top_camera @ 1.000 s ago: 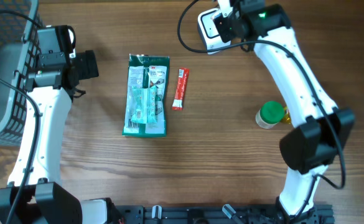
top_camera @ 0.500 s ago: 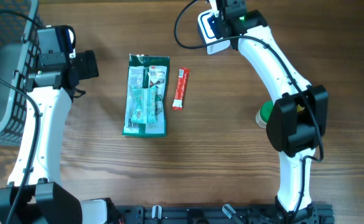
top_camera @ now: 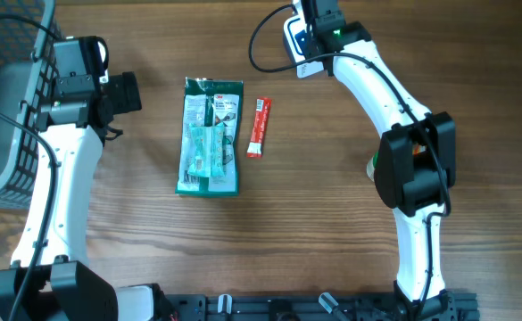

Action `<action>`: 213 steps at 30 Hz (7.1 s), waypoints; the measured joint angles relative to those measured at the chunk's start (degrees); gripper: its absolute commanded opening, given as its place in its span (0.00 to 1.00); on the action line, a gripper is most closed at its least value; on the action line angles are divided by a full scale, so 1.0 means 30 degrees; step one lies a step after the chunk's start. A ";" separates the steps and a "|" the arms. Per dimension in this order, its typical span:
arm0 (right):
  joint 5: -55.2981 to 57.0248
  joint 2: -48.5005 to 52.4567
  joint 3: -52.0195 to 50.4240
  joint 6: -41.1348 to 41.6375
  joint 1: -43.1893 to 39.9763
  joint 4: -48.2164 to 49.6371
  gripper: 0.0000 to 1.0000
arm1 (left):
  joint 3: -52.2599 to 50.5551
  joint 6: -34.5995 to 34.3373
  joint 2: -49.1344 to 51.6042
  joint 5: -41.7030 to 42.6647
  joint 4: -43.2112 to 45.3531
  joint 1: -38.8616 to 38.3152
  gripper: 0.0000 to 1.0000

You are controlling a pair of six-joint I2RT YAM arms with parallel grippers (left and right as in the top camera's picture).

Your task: Scan the item barcode

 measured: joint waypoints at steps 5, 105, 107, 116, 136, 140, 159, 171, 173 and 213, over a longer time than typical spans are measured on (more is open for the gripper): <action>0.0007 -0.1435 -0.0058 0.1107 0.0000 -0.1989 0.05 | 0.0000 0.0000 0.0000 0.0000 -0.0007 0.0000 1.00; -0.6564 -0.3577 -0.9952 1.1256 0.5676 -0.3082 0.26 | 0.0000 0.0000 0.0000 0.0000 0.0000 0.0000 1.00; -0.6572 -0.3577 -0.9843 0.9326 0.5654 -0.3483 0.29 | 0.0000 0.0000 0.0000 0.0000 0.0000 0.0000 1.00; -0.6543 -0.4022 -0.9741 0.5909 0.5639 -0.2200 0.26 | 0.0000 0.0000 0.0000 0.0000 0.0000 0.0000 1.00; -0.4284 -0.4146 -0.9785 1.0018 0.5348 -0.5872 0.30 | 0.0000 0.0000 0.0000 0.0000 0.0000 0.0000 1.00; -0.5370 -0.4146 -0.9799 1.0112 0.5348 -0.5887 0.30 | 0.0000 0.0000 0.0000 0.0000 0.0000 0.0000 1.00; -1.0382 -0.4146 -0.9799 1.1912 0.3636 -0.6659 0.31 | 0.0000 0.0000 0.0000 0.0000 0.0000 0.0000 1.00; -1.0958 -0.4146 -0.9887 1.2815 0.3832 -0.6579 0.27 | 0.0000 0.0000 0.0000 0.0000 0.0000 0.0000 1.00; -1.0958 -0.4146 -0.9894 1.2823 0.3854 -0.6579 0.27 | 0.0000 0.0000 0.0000 0.0000 0.0000 0.0000 1.00; -0.9267 -0.4146 -0.9894 1.3814 0.4801 -0.6142 0.28 | 0.0000 0.0000 0.0000 0.0000 0.0007 0.0000 1.00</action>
